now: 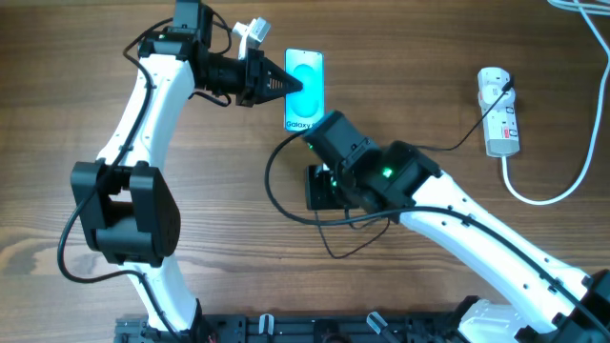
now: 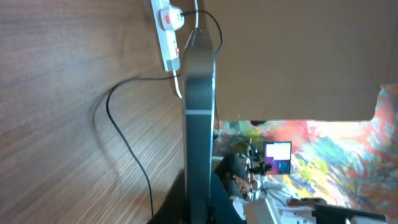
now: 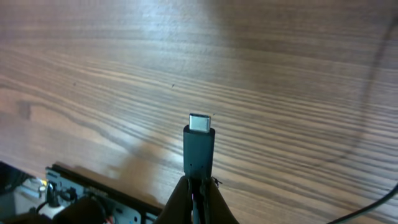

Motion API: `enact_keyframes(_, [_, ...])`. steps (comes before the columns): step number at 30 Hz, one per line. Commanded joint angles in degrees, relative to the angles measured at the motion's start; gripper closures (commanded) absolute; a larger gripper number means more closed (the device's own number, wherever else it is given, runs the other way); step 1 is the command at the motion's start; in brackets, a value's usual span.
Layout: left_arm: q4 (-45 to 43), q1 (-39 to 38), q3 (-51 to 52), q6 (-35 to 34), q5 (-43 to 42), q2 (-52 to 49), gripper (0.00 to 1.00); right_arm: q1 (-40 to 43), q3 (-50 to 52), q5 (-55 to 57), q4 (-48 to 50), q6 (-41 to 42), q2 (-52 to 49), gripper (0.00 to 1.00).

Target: Plug charger to phone and switch on socket

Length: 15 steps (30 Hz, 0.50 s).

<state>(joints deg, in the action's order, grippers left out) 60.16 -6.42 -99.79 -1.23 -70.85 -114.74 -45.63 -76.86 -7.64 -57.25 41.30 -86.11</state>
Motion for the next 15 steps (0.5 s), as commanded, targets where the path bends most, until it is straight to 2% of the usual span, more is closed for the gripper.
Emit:
enact_keyframes(1, [3.72, 0.04, -0.94, 8.55, -1.38, 1.70, 0.96, 0.26, -0.87, 1.22, 0.94, -0.76, 1.38, 0.96])
enact_keyframes(15, [5.49, -1.11, -0.94, 12.59, 0.35, 1.70, 0.96, 0.26, -0.70, -2.54, 7.41, -0.76, 1.33, 0.96])
